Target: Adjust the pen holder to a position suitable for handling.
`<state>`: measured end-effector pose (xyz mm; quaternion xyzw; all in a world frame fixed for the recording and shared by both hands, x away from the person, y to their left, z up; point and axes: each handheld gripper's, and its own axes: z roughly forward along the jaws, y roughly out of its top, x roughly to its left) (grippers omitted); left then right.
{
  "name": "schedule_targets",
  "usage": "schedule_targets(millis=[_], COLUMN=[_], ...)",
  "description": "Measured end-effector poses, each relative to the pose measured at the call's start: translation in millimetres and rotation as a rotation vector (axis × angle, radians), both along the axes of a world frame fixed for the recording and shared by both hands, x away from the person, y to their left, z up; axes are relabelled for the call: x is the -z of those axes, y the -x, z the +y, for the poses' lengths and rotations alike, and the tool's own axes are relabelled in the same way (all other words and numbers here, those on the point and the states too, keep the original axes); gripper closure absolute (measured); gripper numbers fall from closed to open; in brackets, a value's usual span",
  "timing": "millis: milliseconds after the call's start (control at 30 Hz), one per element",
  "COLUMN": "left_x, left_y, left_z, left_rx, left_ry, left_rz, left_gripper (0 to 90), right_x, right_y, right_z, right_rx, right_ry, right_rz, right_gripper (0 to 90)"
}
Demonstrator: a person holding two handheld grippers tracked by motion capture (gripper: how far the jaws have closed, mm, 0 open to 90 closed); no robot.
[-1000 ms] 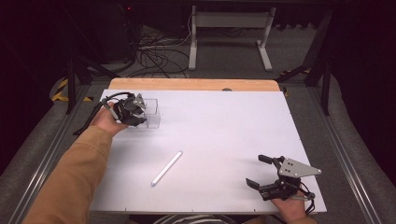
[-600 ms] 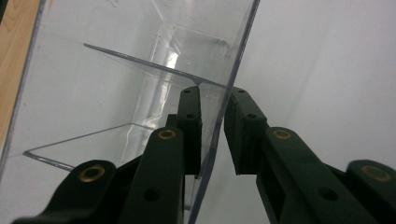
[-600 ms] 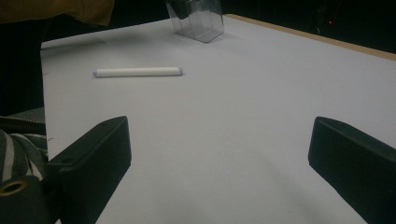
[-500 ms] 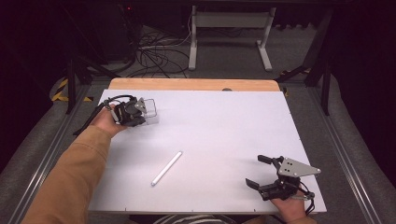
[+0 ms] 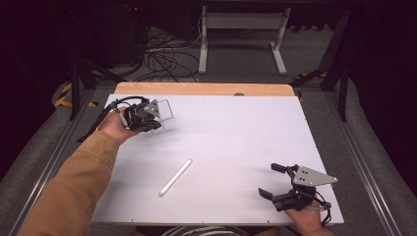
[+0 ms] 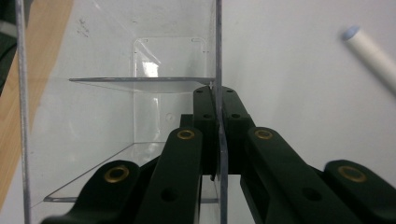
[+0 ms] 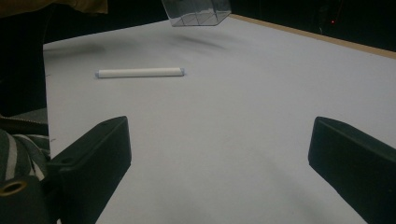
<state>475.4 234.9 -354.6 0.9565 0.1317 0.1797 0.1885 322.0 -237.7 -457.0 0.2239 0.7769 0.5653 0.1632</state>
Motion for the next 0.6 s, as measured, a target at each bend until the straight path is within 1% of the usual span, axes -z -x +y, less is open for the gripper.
schedule_targets(millis=[100,167,300,367,433,533,600], left_x=[-5.5,-6.4,-5.1,-4.2,-2.3,1.1,4.4], left_y=[7.0,11.2,16.4,16.7,16.8,17.2,17.3], left_z=[-17.1,-29.9,-57.3,-67.7,-77.0,-89.3,-98.2], left_rx=[0.054,0.081,0.144,0.168,0.182,0.202,0.225], left_ry=[0.010,0.014,-0.001,-0.004,0.003,-0.001,-0.005], left_rz=[-0.004,0.007,0.022,0.030,0.046,0.061,0.071], left_gripper=[87.9,87.9,87.9,88.0,87.9,87.9,87.9], right_x=[0.0,-0.1,-0.3,-0.4,-0.5,-0.6,-0.7], right_y=[0.1,0.2,0.6,0.8,1.0,1.2,1.2], right_z=[0.0,0.0,-0.3,-0.5,-0.5,-0.8,-0.9], right_rx=[-0.004,-0.004,-0.006,-0.009,-0.009,-0.013,-0.014], right_ry=[0.001,-0.001,-0.002,-0.001,-0.003,-0.004,-0.004], right_rz=[0.000,0.000,-0.002,-0.002,-0.003,-0.005,-0.005], right_gripper=[6.5,6.5,6.5,6.5,6.5,6.5,6.5])
